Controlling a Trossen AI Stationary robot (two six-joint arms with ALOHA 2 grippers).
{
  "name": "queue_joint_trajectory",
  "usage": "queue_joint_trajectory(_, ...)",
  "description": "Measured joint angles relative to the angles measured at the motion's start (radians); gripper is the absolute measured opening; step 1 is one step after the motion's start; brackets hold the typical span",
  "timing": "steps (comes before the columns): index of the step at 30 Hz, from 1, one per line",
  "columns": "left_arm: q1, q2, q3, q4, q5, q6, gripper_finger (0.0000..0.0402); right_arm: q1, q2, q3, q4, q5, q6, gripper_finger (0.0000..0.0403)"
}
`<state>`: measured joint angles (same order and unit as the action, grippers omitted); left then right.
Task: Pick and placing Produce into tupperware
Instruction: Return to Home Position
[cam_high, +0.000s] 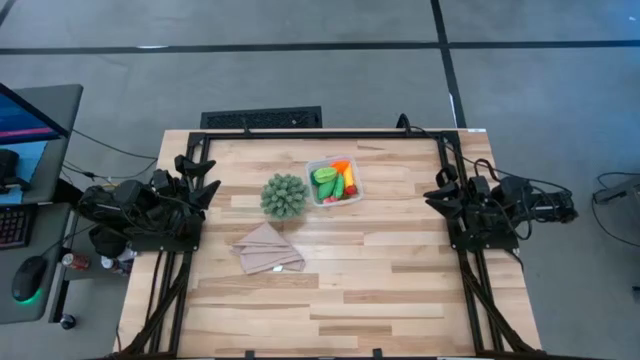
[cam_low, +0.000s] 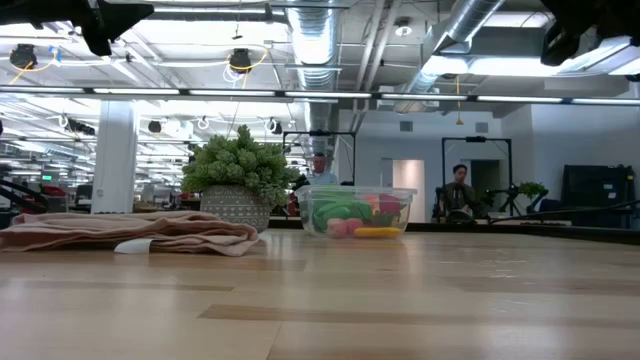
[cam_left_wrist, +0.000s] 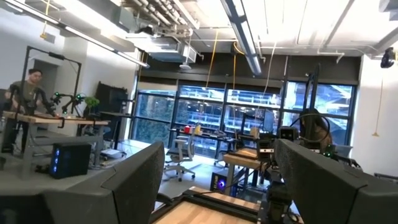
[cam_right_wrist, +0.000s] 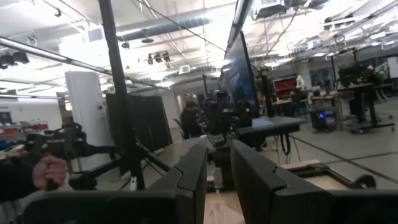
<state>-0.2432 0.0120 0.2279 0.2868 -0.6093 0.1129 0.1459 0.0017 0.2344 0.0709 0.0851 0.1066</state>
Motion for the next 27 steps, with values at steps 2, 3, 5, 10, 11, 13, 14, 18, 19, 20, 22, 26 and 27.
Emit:
queue_joint_trajectory(2,0.000,0.000,0.000,0.002,0.000,0.001,0.0300,0.000,0.001,0.000,-0.014,0.002,-0.002,0.0068)
queue_joint_trajectory(3,0.000,0.000,0.000,0.001,0.000,0.003,0.0300,0.000,0.000,0.000,-0.011,0.001,-0.002,0.0068)
queue_joint_trajectory(5,0.000,0.000,0.000,-0.001,0.000,0.012,0.0300,0.000,0.000,0.000,-0.017,-0.002,-0.002,0.0068)
queue_joint_trajectory(10,0.000,0.000,0.000,-0.001,0.007,0.034,0.0300,0.000,0.000,0.000,-0.041,-0.009,0.000,0.0068)
queue_joint_trajectory(11,0.000,0.000,0.000,0.001,0.009,0.035,0.0300,0.000,0.000,0.000,-0.040,-0.009,-0.003,0.0068)
queue_joint_trajectory(13,0.000,0.000,0.000,0.001,0.010,0.032,0.0300,0.000,0.001,0.000,-0.036,-0.009,-0.010,0.0068)
queue_joint_trajectory(14,0.000,0.000,-0.001,0.002,0.011,0.027,0.0300,0.000,0.001,0.000,-0.032,-0.009,-0.011,0.0068)
queue_joint_trajectory(18,0.000,0.000,-0.034,0.066,0.043,0.021,0.0300,0.000,0.001,0.000,-0.030,-0.008,-0.012,0.0068)
queue_joint_trajectory(19,0.000,0.000,-0.048,0.101,0.048,0.026,0.0300,0.000,0.001,0.000,-0.030,-0.008,-0.017,0.0068)
queue_joint_trajectory(20,0.000,0.000,-0.068,0.152,0.048,0.037,0.0300,0.000,0.001,0.000,-0.030,-0.008,-0.024,0.0068)
queue_joint_trajectory(22,0.000,0.000,-0.118,0.263,0.048,0.070,0.0300,0.000,0.001,0.000,-0.028,-0.006,-0.030,0.0068)
queue_joint_trajectory(26,0.001,0.000,-0.217,0.502,0.044,0.147,0.0300,-0.002,0.001,0.000,-0.026,-0.006,-0.032,0.0068)
queue_joint_trajectory(27,0.001,0.000,-0.215,0.512,0.038,0.158,0.0300,-0.004,0.001,0.000,-0.026,-0.006,-0.032,0.0068)
